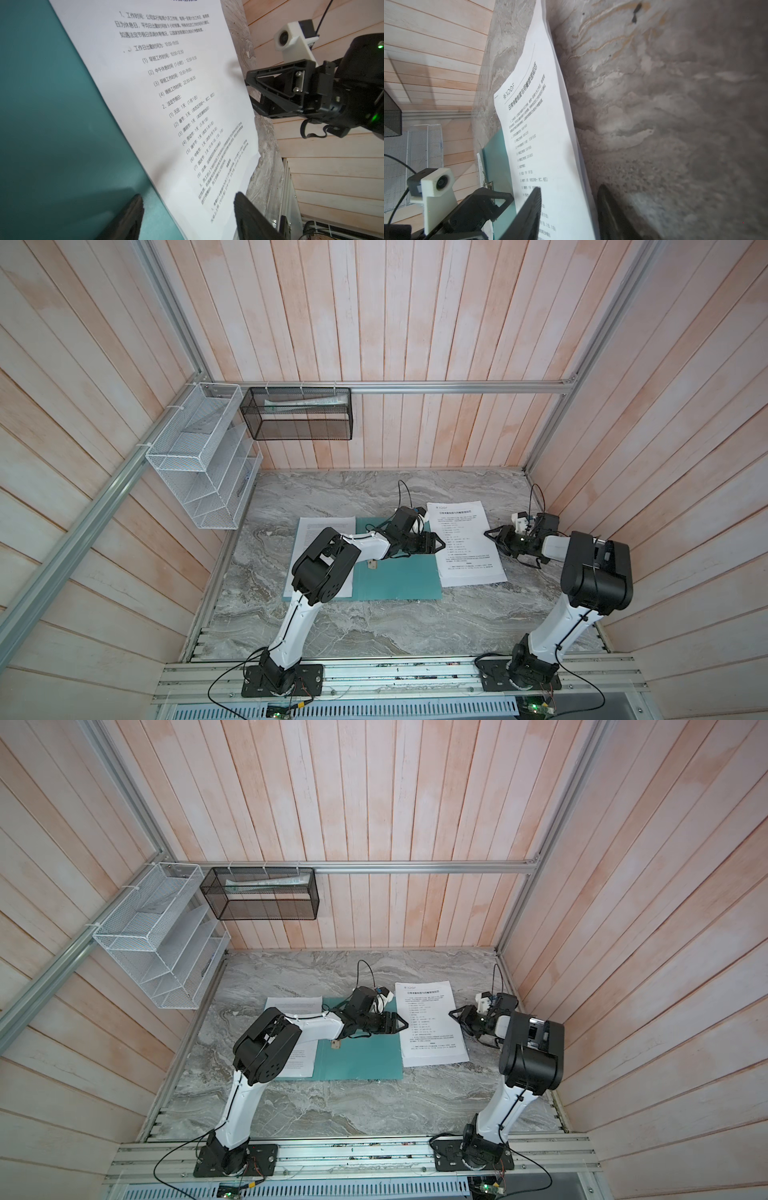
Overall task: Put the files into the folder
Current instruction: 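Move both grippers to opposite edges of the stapled XDOF document stack, then pinch the XDOF document edges with both grippers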
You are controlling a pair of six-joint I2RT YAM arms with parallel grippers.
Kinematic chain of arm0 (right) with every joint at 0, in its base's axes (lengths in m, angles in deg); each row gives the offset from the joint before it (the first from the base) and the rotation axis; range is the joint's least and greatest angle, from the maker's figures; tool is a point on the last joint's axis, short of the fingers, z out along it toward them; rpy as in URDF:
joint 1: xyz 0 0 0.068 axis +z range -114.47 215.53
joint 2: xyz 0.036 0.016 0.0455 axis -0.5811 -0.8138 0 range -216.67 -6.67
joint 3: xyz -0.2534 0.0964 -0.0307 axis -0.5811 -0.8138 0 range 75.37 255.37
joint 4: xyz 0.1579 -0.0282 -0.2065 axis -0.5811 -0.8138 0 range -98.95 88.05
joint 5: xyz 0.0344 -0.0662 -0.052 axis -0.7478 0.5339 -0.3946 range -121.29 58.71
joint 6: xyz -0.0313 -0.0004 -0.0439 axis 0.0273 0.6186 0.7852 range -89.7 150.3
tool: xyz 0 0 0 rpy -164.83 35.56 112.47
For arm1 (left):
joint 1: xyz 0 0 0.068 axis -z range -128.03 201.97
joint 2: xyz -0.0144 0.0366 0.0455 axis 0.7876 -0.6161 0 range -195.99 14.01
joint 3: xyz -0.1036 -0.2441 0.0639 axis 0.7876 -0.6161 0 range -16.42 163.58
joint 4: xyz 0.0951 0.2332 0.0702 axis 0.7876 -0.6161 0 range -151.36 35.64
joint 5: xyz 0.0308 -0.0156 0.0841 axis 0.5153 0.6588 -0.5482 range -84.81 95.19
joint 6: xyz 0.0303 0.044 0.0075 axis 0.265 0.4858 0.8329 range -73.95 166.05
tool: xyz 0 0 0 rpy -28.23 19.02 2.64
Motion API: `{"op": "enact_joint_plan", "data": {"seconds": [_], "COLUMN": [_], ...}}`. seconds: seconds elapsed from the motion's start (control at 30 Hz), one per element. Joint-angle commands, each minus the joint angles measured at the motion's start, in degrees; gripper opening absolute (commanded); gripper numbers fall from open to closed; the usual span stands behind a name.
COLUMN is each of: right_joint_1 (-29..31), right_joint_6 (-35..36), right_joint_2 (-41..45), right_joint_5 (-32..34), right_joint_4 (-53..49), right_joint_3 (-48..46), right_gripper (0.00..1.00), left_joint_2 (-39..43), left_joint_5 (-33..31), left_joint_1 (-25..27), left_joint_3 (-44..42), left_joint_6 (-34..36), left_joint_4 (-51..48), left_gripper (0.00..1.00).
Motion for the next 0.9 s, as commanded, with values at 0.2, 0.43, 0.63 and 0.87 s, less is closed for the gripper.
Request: {"op": "enact_joint_plan", "data": {"seconds": [0.2, 0.43, 0.63, 0.87], "right_joint_1": [0.5, 0.7, 0.6, 0.1], "right_joint_6": [-0.4, 1.5, -1.2, -7.6], "right_joint_2": [5.1, 14.5, 29.6, 39.3], "right_joint_5": [-1.2, 16.2, 17.3, 16.2], "right_joint_4": [-0.4, -9.6, -10.2, -6.9], "right_joint_3": [-3.4, -5.4, -15.4, -25.3], "right_gripper": [0.43, 0.57, 0.58, 0.57], "left_joint_2": [-1.9, -1.4, -0.2, -0.1], "left_joint_5": [0.5, -0.2, -0.5, 0.3], "left_joint_1": [0.0, 0.0, -0.2, -0.2], "left_joint_3": [-1.0, -2.3, -3.6, -3.8], "left_joint_6": [-0.6, -0.4, -0.2, 0.0], "left_joint_4": [-0.9, -1.1, -0.7, 0.2], "left_gripper": [0.71, 0.71, 0.71, 0.71]}}
